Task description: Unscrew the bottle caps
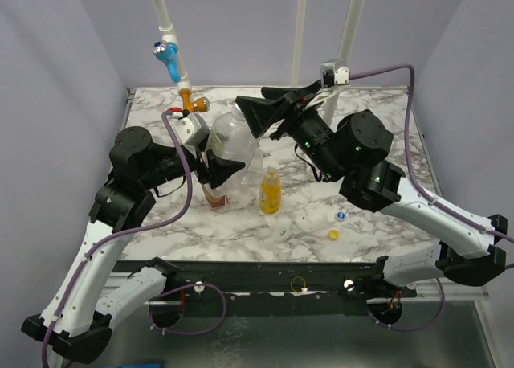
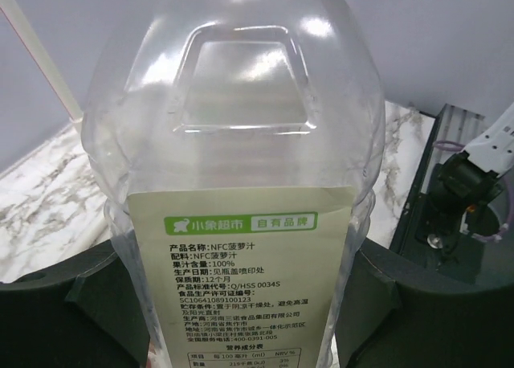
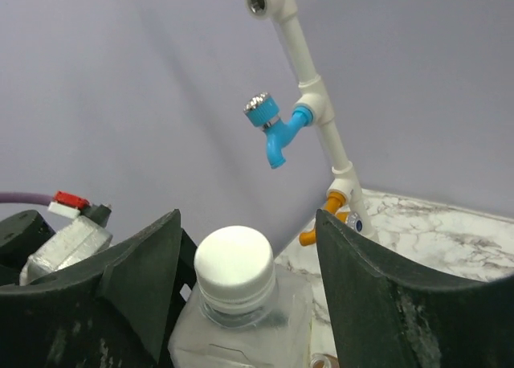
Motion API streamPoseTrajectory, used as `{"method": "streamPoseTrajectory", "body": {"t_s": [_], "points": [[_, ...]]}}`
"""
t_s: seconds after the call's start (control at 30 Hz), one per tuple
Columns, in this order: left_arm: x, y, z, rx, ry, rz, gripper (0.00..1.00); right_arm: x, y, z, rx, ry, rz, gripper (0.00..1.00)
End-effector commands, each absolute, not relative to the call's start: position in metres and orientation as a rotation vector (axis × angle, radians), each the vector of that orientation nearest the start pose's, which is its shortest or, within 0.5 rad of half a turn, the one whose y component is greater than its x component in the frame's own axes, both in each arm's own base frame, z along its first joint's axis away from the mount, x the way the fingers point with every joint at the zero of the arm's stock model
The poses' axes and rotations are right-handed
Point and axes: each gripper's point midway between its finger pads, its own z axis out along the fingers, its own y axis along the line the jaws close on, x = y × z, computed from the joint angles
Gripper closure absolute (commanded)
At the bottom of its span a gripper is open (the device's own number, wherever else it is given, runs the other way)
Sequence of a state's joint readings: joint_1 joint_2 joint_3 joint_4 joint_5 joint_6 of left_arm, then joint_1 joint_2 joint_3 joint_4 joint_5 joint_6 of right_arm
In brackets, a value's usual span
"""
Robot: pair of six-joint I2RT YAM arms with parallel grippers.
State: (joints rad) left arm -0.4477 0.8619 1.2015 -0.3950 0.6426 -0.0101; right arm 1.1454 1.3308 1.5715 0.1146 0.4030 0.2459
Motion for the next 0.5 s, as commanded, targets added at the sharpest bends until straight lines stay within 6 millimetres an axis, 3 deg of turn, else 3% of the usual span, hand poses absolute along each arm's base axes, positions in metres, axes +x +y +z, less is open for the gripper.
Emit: {"method": "streamPoseTrajectory", "body": {"t_s": [0.0, 0.23, 0.47], "points": [[0.205, -0.205, 0.411, 0.894, 1.363, -0.734, 0.85, 0.218, 0.353, 0.55, -0.246, 1.294, 0.966, 0.28], [0.207, -0.203, 0.415, 0.901, 1.341, -0.698, 0.89, 0.224, 0.394, 0.534, -0.402, 1.423, 0.926, 0.25], [0.205, -0.201, 0.415, 0.927, 1.311, -0.669, 0.91, 0.23, 0.384, 0.531, -0.349, 1.453, 0.888, 0.3]]}}
